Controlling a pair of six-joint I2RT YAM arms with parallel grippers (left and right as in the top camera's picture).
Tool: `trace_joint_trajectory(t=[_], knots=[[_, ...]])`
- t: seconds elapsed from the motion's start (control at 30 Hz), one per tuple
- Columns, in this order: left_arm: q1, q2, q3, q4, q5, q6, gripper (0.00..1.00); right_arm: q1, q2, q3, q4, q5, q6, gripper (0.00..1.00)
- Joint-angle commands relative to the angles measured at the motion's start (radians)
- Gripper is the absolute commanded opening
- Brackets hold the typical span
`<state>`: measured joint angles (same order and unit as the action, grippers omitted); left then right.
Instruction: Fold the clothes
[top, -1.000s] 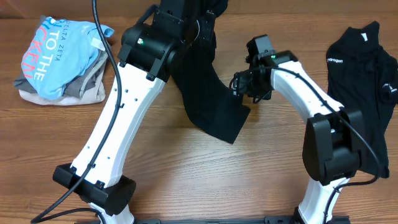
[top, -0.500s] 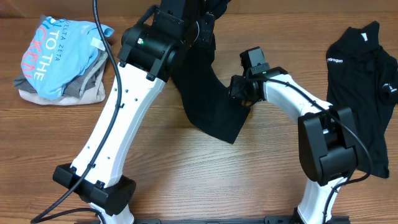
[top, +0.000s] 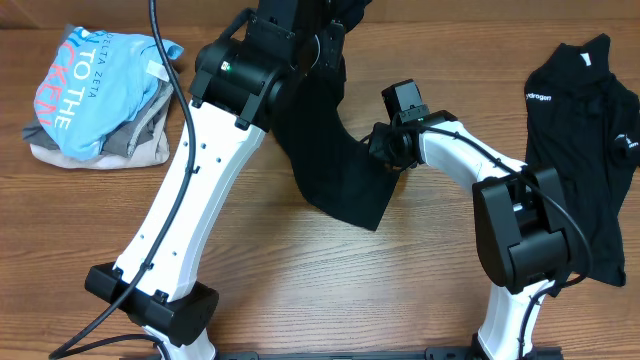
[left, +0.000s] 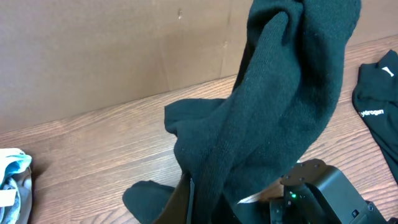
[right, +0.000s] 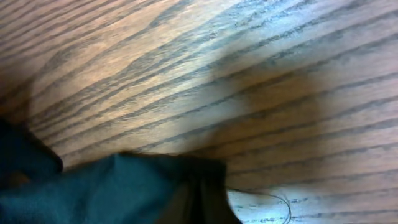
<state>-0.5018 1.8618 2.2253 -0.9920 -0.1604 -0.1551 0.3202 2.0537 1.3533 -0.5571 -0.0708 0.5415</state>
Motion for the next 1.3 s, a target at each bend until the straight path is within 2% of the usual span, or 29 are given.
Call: trace_joint_trajectory(t=[0.0, 0.23, 0.33, 0.37, 0.4, 0.47, 0.57, 0.6, 0.67, 0.8, 0.87, 1.0, 1.17, 1.23, 1.27], knots=[[0.007, -0.014, 0.031, 0.01, -0.006, -0.006, 0.04, -0.021, 0.013, 0.023, -0.032, 0.006, 0.008, 0.04], [0.066, -0.061, 0.035, 0.016, -0.006, 0.001, 0.05, -0.119, -0.068, 0.229, -0.361, -0.018, -0.079, 0.04], [0.099, -0.103, 0.035, 0.0, -0.007, 0.002, 0.13, -0.163, -0.14, 0.288, -0.484, -0.061, -0.114, 0.04], [0.113, -0.125, 0.035, -0.013, -0.007, 0.002, 0.21, -0.183, -0.186, 0.307, -0.531, -0.092, -0.148, 0.04], [0.124, -0.142, 0.035, -0.026, -0.007, 0.002, 0.24, -0.195, -0.215, 0.319, -0.56, -0.1, -0.158, 0.04], [0.143, -0.174, 0.035, -0.056, -0.007, 0.002, 0.26, -0.217, -0.283, 0.345, -0.624, -0.101, -0.187, 0.04], [0.171, -0.216, 0.035, -0.131, -0.006, 0.0, 0.2, -0.245, -0.396, 0.364, -0.692, -0.101, -0.222, 0.04], [0.182, -0.228, 0.035, -0.192, -0.006, -0.008, 0.15, -0.257, -0.444, 0.364, -0.725, -0.098, -0.238, 0.04], [0.192, -0.231, 0.035, -0.279, -0.006, -0.031, 0.09, -0.265, -0.486, 0.364, -0.766, -0.099, -0.259, 0.04], [0.195, -0.197, 0.034, -0.452, 0.012, -0.07, 0.06, -0.264, -0.532, 0.364, -0.885, -0.099, -0.317, 0.04], [0.194, -0.158, 0.034, -0.488, 0.041, -0.069, 0.05, -0.264, -0.532, 0.363, -0.936, -0.114, -0.338, 0.04], [0.195, -0.04, 0.034, -0.463, 0.051, -0.046, 0.07, -0.264, -0.532, 0.358, -1.028, -0.115, -0.357, 0.04], [0.195, 0.113, 0.034, -0.35, 0.109, -0.001, 0.09, -0.263, -0.533, 0.318, -1.039, -0.115, -0.36, 0.04], [0.196, 0.188, 0.034, -0.275, 0.161, 0.032, 0.15, -0.263, -0.533, 0.297, -1.017, -0.126, -0.36, 0.04], [0.195, 0.237, 0.034, -0.229, 0.201, 0.053, 0.22, -0.263, -0.533, 0.288, -1.0, -0.139, -0.36, 0.04]])
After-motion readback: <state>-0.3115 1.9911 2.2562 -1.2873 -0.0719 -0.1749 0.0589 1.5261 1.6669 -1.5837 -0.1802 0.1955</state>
